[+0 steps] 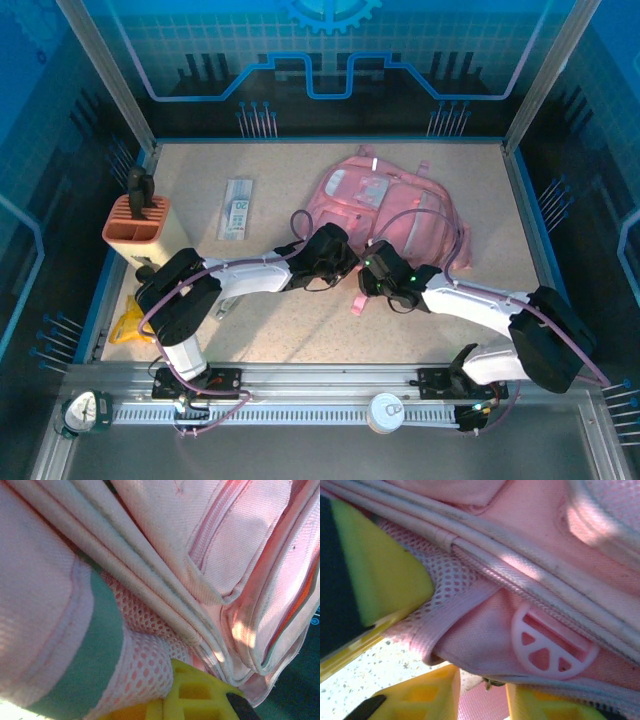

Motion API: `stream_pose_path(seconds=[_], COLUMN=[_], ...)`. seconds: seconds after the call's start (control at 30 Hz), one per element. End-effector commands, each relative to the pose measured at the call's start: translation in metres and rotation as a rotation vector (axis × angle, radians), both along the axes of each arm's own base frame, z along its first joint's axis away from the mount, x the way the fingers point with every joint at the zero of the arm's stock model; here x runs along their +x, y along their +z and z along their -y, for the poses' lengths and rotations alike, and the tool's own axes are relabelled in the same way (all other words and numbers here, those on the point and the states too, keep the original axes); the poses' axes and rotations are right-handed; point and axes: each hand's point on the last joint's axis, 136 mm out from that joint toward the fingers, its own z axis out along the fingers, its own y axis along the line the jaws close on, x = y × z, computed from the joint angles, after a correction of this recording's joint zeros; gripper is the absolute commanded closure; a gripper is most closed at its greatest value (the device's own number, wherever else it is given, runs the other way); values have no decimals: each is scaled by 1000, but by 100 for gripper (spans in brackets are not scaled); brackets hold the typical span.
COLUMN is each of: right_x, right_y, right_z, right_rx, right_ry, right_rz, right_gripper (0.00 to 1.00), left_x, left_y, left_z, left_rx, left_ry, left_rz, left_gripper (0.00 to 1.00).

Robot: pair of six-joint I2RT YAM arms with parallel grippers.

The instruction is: Pack the student bag

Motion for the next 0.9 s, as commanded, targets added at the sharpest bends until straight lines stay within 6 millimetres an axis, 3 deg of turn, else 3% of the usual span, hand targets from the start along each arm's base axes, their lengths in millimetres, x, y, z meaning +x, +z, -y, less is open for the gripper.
stream_pose_path(seconds=[0.0,0.2,0.37,0.7,0.77,0.87], right_x=[15,8,-7,-46,-47,-35], right_y=[11,3,2,-4,-4,-4], right_z=[12,20,32,85,92,85], right_rx=[-67,-100,-108,-210,-207,-148], right_ry=[-65,-88,-106,-177,-189,-169], right_rz=[72,31,-7,-104,-102,-92], right_gripper=[75,91,98,100,100,100], left_x=[-2,-1,3,14,14,14], left_y=[51,49,43,25,25,28], left_z=[31,25,9,-44,-45,-39], left_rx=[-141,-99,-59,-10,-12,-27], left_ry=[-81,-80,-56,17,3,-21], left_rz=[90,101,102,74,76,81], left_gripper=[100,100,100,100,100,100])
